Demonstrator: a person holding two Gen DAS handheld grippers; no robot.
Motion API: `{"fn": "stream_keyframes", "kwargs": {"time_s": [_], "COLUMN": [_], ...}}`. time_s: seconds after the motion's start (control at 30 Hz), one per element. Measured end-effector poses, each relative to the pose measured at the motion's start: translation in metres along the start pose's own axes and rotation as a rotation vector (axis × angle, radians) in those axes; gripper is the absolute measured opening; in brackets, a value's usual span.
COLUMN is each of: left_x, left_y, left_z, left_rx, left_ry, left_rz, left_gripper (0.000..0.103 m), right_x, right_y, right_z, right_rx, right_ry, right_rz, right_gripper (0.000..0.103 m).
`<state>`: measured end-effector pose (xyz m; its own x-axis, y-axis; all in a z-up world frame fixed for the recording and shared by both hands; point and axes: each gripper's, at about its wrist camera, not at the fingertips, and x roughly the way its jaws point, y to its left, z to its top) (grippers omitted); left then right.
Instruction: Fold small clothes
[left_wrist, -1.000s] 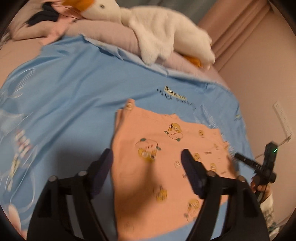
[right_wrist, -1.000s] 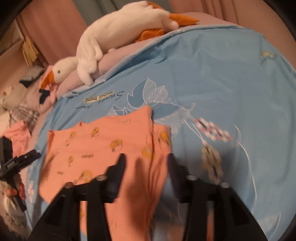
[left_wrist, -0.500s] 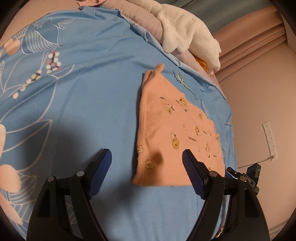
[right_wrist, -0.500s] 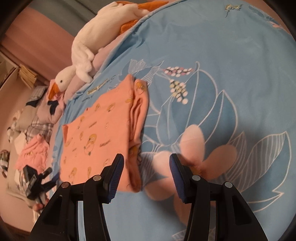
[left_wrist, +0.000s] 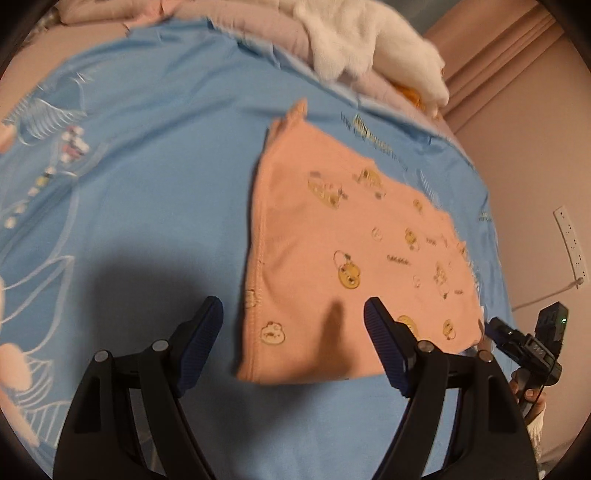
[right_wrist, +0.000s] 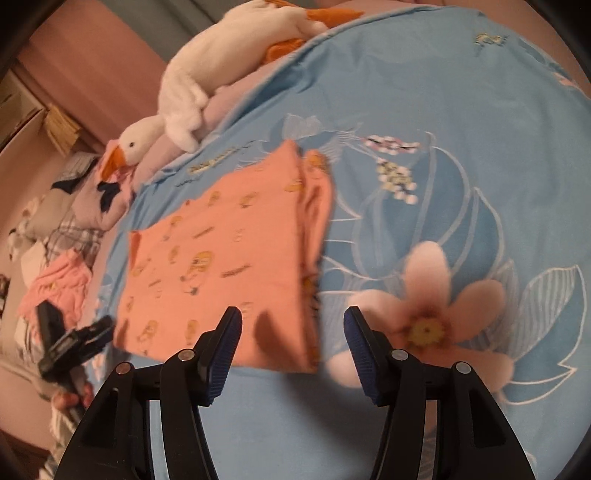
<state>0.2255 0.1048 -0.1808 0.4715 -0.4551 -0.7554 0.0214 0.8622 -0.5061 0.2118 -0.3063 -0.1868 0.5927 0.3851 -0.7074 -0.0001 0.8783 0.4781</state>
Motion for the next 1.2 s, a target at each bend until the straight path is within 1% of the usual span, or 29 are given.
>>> {"fn": "stream_keyframes", "kwargs": {"time_s": [0.07, 0.13, 0.23, 0.33, 0.4, 0.43, 0.5, 0.53, 0.57, 0.6, 0.63, 0.7, 0.73, 0.77, 0.8, 0.83, 0.87, 0.9, 0.97, 1.03, 1.2], "left_x": [0.006, 0.007, 0.016, 0.026, 0.033, 0.035, 0.04, 0.041, 0.042, 0.043, 0.043, 0.041, 0.04, 0.039, 0.037, 0.034, 0.031, 0.029, 0.023, 0.019, 0.015], "left_y": [0.001, 0.002, 0.009, 0.016, 0.02, 0.021, 0.019, 0.017, 0.013, 0.008, 0.004, -0.002, -0.005, -0.007, -0.011, -0.012, -0.016, -0.021, -0.035, -0.048, -0.07], "left_z": [0.004, 0.011, 0.023, 0.036, 0.047, 0.052, 0.059, 0.061, 0.063, 0.064, 0.064, 0.063, 0.062, 0.062, 0.063, 0.063, 0.063, 0.063, 0.062, 0.062, 0.059], "left_rx": [-0.008, -0.022, -0.055, -0.105, -0.148, -0.157, -0.166, -0.164, -0.153, -0.137, -0.125, -0.085, -0.065, -0.049, -0.039, -0.028, -0.016, 0.001, 0.052, 0.095, 0.171], "left_ry": [0.002, 0.002, 0.022, 0.039, 0.042, 0.04, 0.038, 0.035, 0.031, 0.032, 0.033, 0.024, 0.018, 0.007, -0.001, -0.013, -0.022, -0.031, -0.051, -0.066, -0.079], "left_rz": [-0.016, -0.06, -0.182, -0.27, -0.325, -0.341, -0.351, -0.346, -0.327, -0.294, -0.265, -0.185, -0.153, -0.127, -0.11, -0.095, -0.081, -0.063, -0.021, 0.003, 0.039], "left_gripper": [0.079, 0.079, 0.079, 0.079, 0.079, 0.079, 0.078, 0.076, 0.07, 0.062, 0.056, 0.035, 0.031, 0.022, 0.02, 0.019, 0.016, 0.015, 0.013, 0.013, 0.013], "right_x": [0.002, 0.004, 0.005, 0.005, 0.007, 0.007, 0.003, 0.001, 0.0, 0.002, 0.007, 0.022, 0.032, 0.042, 0.054, 0.064, 0.073, 0.082, 0.095, 0.103, 0.112], "right_y": [0.006, 0.011, 0.019, 0.024, 0.029, 0.032, 0.04, 0.045, 0.05, 0.055, 0.06, 0.071, 0.078, 0.085, 0.092, 0.099, 0.105, 0.111, 0.122, 0.133, 0.145], "right_z": [0.0, 0.001, 0.001, 0.003, 0.005, 0.006, 0.009, 0.011, 0.014, 0.016, 0.018, 0.02, 0.02, 0.019, 0.017, 0.015, 0.014, 0.013, 0.012, 0.012, 0.016], "right_rx": [-0.009, -0.016, -0.032, -0.037, -0.046, -0.054, -0.088, -0.106, -0.126, -0.146, -0.162, -0.196, -0.219, -0.241, -0.26, -0.276, -0.291, -0.305, -0.327, -0.358, -0.378], "right_ry": [-0.001, 0.002, -0.006, -0.015, -0.022, -0.032, -0.077, -0.101, -0.121, -0.126, -0.116, -0.075, -0.048, -0.023, 0.002, 0.021, 0.038, 0.055, 0.07, 0.069, 0.06], "right_rz": [0.004, 0.015, 0.019, 0.038, 0.029, 0.021, 0.001, -0.009, -0.012, -0.003, 0.007, 0.024, 0.03, 0.036, 0.04, 0.045, 0.05, 0.055, 0.054, 0.045, 0.051], "right_gripper": [0.057, 0.058, 0.058, 0.058, 0.058, 0.057, 0.058, 0.057, 0.058, 0.058, 0.057, 0.057, 0.057, 0.057, 0.057, 0.054, 0.048, 0.045, 0.041, 0.037, 0.037]}}
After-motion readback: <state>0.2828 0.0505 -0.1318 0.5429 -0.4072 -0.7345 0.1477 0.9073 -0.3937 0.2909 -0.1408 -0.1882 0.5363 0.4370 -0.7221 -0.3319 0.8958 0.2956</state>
